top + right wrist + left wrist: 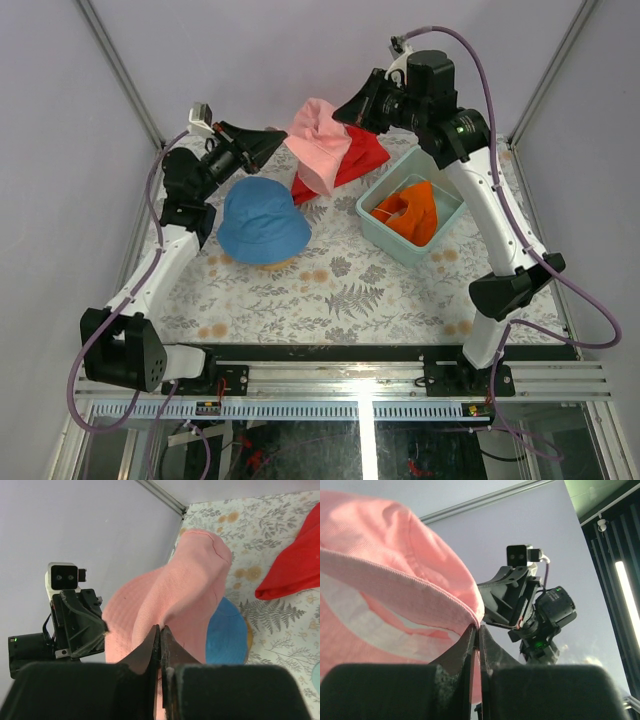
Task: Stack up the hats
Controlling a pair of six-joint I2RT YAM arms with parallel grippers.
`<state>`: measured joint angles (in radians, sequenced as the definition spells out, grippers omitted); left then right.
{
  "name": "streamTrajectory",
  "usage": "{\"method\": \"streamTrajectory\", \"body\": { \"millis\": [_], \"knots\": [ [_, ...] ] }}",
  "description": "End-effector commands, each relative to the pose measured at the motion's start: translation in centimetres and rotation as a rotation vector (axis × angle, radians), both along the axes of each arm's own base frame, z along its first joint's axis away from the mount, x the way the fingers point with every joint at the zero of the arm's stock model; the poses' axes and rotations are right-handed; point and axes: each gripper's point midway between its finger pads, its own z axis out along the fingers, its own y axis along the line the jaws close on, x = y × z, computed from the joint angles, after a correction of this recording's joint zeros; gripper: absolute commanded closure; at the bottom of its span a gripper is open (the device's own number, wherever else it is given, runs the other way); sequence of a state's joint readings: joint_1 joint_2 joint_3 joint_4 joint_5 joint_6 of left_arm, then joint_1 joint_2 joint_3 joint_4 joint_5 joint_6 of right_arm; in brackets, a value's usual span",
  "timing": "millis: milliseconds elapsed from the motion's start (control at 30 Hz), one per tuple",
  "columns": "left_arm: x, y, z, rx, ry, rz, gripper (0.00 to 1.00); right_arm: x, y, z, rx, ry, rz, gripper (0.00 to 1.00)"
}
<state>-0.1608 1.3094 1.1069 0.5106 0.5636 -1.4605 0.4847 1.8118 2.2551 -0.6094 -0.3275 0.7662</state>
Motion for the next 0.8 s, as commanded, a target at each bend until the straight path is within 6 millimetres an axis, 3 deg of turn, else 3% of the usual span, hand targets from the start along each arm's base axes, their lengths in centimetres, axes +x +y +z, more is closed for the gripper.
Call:
{"method": "streamTrajectory", "body": {
  "millis": [0, 167, 367, 767],
  "knots": [
    [-2.1, -0.4, 0.4, -0.009, -0.125, -0.065, 1.00, -0.7, -0.8, 2.0, -0.076, -0.128, -0.013, 1.00],
    [-2.4, -0.4, -1.0, 0.050, -0.137, -0.069, 1.00, -0.6, -0.1, 0.1, -0.142, -0.137, -0.001, 1.00],
    [-2.4, 1.3, -3.1, 0.090, -0.136, -0.047, 1.00, -0.7, 2.2, -2.0, -0.212, -0.176, 0.015, 1.00],
    [-1.5, 4.8, -7.4, 0.150, -0.101, -0.020, 1.00, 0.1, 5.1, -3.8, -0.313, -0.271, 0.022, 1.00]
  ]
}}
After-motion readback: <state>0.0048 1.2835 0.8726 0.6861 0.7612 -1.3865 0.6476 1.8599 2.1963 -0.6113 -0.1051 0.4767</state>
